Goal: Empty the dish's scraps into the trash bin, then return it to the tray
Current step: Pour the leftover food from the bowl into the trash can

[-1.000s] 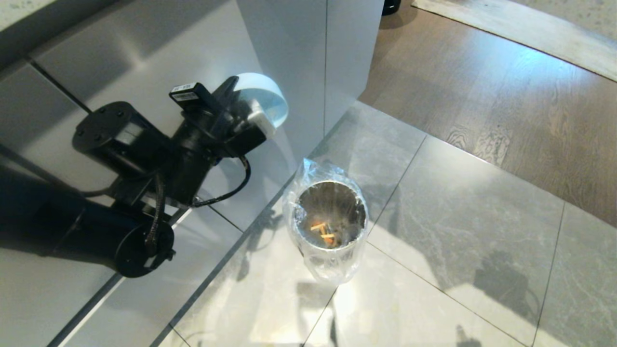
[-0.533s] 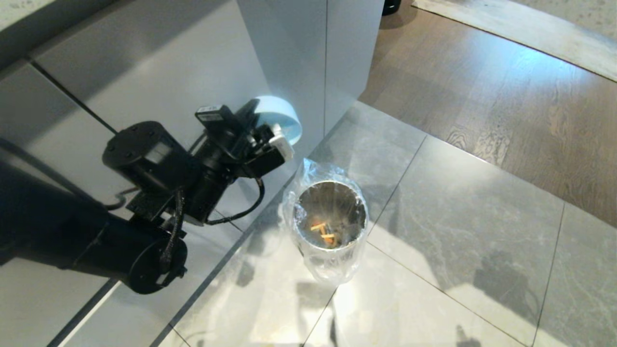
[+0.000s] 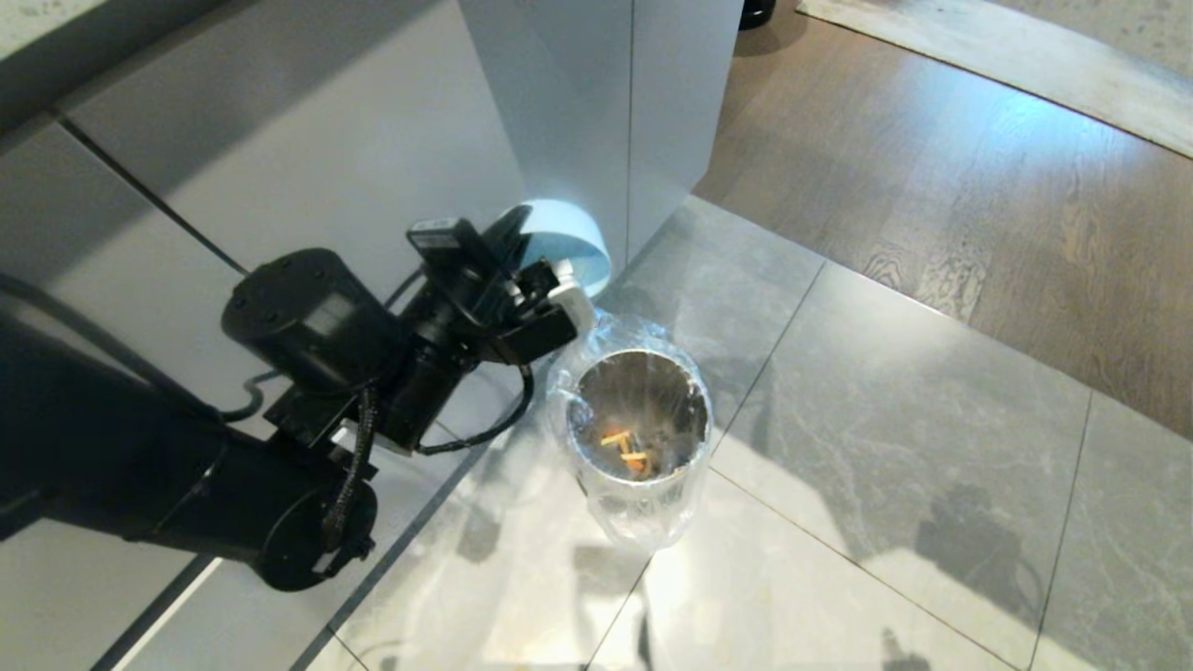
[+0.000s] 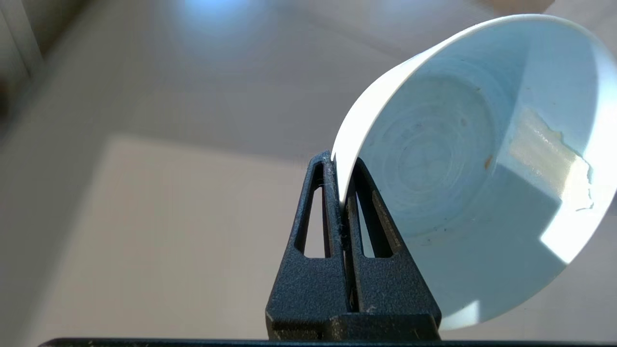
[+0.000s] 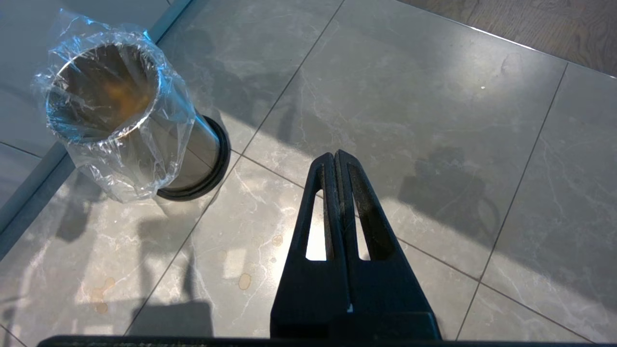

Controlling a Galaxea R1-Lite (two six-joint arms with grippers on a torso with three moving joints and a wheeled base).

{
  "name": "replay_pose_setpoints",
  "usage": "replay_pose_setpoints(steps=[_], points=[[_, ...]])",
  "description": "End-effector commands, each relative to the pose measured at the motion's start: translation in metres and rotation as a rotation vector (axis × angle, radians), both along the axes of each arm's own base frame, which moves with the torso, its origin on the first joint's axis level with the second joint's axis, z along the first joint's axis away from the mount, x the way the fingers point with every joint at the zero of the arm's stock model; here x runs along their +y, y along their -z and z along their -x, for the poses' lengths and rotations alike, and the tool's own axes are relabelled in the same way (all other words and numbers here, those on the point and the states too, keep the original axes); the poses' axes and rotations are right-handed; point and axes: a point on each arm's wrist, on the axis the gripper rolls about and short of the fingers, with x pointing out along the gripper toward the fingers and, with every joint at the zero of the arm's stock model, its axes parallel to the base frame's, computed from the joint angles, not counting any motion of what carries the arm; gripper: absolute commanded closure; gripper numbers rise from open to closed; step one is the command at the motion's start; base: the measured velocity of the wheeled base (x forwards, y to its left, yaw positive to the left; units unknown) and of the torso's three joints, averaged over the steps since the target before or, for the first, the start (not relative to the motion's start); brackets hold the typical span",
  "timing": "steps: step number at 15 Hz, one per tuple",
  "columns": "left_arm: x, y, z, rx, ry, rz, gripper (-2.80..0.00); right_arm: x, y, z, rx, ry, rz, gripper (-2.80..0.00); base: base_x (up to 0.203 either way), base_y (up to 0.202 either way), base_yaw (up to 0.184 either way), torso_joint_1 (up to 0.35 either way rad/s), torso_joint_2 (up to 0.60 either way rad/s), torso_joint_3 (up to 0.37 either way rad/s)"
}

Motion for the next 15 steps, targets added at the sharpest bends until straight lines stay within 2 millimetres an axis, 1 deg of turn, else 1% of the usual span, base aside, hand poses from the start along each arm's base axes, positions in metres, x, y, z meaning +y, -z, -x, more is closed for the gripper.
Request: replay_pose_setpoints(steps=[1, 2, 5, 8, 9, 10, 12, 13, 14, 15], points=[[-0.011, 0.001, 0.003, -0.042, 0.016, -0.008, 0.00, 0.000, 0.000, 0.000, -0.001, 0.000, 0.000, 0.00, 0.000, 0.000, 0.000, 0.000, 0.00, 0.000], [-0.015, 0.006, 0.001, -0.038, 0.014, -0.031, 0.00, 0.000, 0.000, 0.000, -0.001, 0.000, 0.001, 0.00, 0.000, 0.000, 0.000, 0.000, 0.00, 0.000], [-0.035, 0.017, 0.004, -0.061, 0.030, -0.123, 0.00, 0.000, 0.000, 0.000, 0.000, 0.000, 0.001, 0.00, 0.000, 0.000, 0.000, 0.000, 0.00, 0.000], [-0.048, 0.030, 0.005, -0.077, 0.018, -0.228, 0.00, 0.000, 0.000, 0.000, 0.000, 0.000, 0.000, 0.00, 0.000, 0.000, 0.000, 0.000, 0.00, 0.000], [-0.053, 0.032, 0.003, -0.093, 0.004, -0.254, 0.00, 0.000, 0.000, 0.000, 0.000, 0.000, 0.000, 0.00, 0.000, 0.000, 0.000, 0.000, 0.00, 0.000], [-0.059, 0.039, -0.003, -0.095, 0.000, -0.273, 0.00, 0.000, 0.000, 0.000, -0.001, 0.000, 0.000, 0.00, 0.000, 0.000, 0.000, 0.000, 0.00, 0.000], [-0.069, 0.053, -0.011, -0.080, -0.008, -0.293, 0.00, 0.000, 0.000, 0.000, -0.001, 0.000, 0.000, 0.00, 0.000, 0.000, 0.000, 0.000, 0.00, 0.000], [-0.073, 0.064, -0.016, -0.055, -0.012, -0.304, 0.00, 0.000, 0.000, 0.000, -0.001, 0.000, 0.000, 0.00, 0.000, 0.000, 0.000, 0.000, 0.00, 0.000], [-0.079, 0.073, -0.023, -0.042, -0.013, -0.301, 0.00, 0.000, 0.000, 0.000, -0.001, 0.000, 0.001, 0.00, 0.000, 0.000, 0.000, 0.000, 0.00, 0.000], [-0.088, 0.077, -0.032, -0.053, -0.016, -0.280, 0.00, 0.000, 0.000, 0.000, -0.001, 0.000, 0.000, 0.00, 0.000, 0.000, 0.000, 0.000, 0.00, 0.000]])
